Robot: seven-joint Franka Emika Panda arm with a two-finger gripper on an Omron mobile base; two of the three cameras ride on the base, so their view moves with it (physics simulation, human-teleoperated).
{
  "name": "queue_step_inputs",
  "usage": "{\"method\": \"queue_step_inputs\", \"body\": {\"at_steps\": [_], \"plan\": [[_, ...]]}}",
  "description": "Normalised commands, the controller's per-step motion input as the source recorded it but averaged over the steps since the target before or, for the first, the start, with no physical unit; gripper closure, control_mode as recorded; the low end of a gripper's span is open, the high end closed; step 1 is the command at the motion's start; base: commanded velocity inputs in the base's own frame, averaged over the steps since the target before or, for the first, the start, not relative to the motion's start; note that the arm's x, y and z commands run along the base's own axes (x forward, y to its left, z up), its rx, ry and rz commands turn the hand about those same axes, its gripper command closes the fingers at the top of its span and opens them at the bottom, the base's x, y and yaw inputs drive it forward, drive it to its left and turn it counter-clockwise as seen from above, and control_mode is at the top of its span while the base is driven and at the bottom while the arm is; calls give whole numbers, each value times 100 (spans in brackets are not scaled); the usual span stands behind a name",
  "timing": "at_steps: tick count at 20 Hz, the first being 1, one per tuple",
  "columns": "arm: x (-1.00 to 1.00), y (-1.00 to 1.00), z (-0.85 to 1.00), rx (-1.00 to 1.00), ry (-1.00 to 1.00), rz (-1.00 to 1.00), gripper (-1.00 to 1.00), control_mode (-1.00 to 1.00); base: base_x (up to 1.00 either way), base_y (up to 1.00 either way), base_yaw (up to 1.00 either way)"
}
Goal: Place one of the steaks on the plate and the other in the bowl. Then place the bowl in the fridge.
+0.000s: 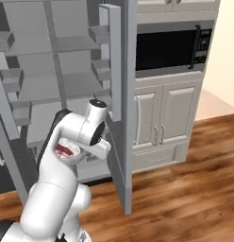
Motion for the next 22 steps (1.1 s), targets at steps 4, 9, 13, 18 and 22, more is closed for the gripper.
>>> {"method": "queue_step_inputs", "body": {"at_steps": [4, 9, 13, 18, 22], "plan": [[0, 0, 0, 0, 0, 0, 100, 100, 38, -19, 48], [0, 0, 0, 0, 0, 0, 100, 100, 26, 0, 44], [0, 0, 0, 0, 0, 0, 100, 100, 23, 7, 31], [0, 0, 0, 0, 0, 0, 100, 100, 42, 0, 21], [0, 0, 0, 0, 0, 0, 100, 100, 59, -22, 23]]}}
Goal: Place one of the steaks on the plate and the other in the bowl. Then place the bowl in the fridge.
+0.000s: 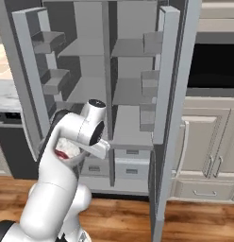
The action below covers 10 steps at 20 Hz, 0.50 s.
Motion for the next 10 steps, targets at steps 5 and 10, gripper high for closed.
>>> {"method": "queue_step_inputs", "body": {"at_steps": [5, 10], "plan": [[0, 0, 0, 0, 0, 0, 100, 100, 45, -52, 20], [0, 0, 0, 0, 0, 0, 100, 100, 28, -22, 17]]}}
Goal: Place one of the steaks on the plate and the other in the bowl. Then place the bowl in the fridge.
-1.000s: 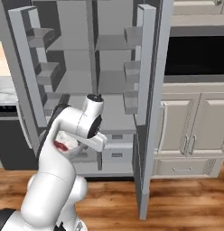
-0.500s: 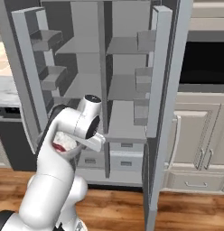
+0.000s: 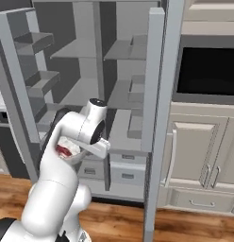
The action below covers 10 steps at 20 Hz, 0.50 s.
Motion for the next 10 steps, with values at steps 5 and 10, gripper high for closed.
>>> {"method": "queue_step_inputs", "body": {"at_steps": [5, 10], "plan": [[0, 0, 0, 0, 0, 0, 100, 100, 42, 9, 11], [0, 0, 0, 0, 0, 0, 100, 100, 31, 18, 1]]}}
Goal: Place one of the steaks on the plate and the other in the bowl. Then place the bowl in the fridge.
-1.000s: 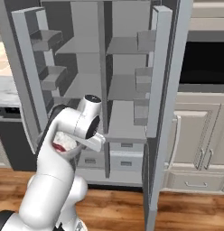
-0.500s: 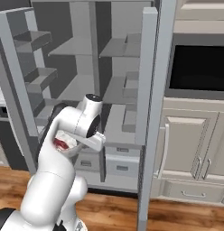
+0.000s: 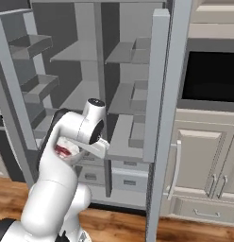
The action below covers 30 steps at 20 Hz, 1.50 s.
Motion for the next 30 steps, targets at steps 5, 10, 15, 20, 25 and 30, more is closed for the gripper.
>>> {"method": "queue_step_inputs", "body": {"at_steps": [5, 10, 15, 20, 25, 30], "plan": [[0, 0, 0, 0, 0, 0, 100, 100, 13, 9, -3], [0, 0, 0, 0, 0, 0, 100, 100, 33, 10, -1], [0, 0, 0, 0, 0, 0, 100, 100, 34, 17, -1], [0, 0, 0, 0, 0, 0, 100, 100, 39, 5, -1], [0, 0, 0, 0, 0, 0, 100, 100, 44, 9, -4], [0, 0, 0, 0, 0, 0, 100, 100, 34, 14, -7]]}}
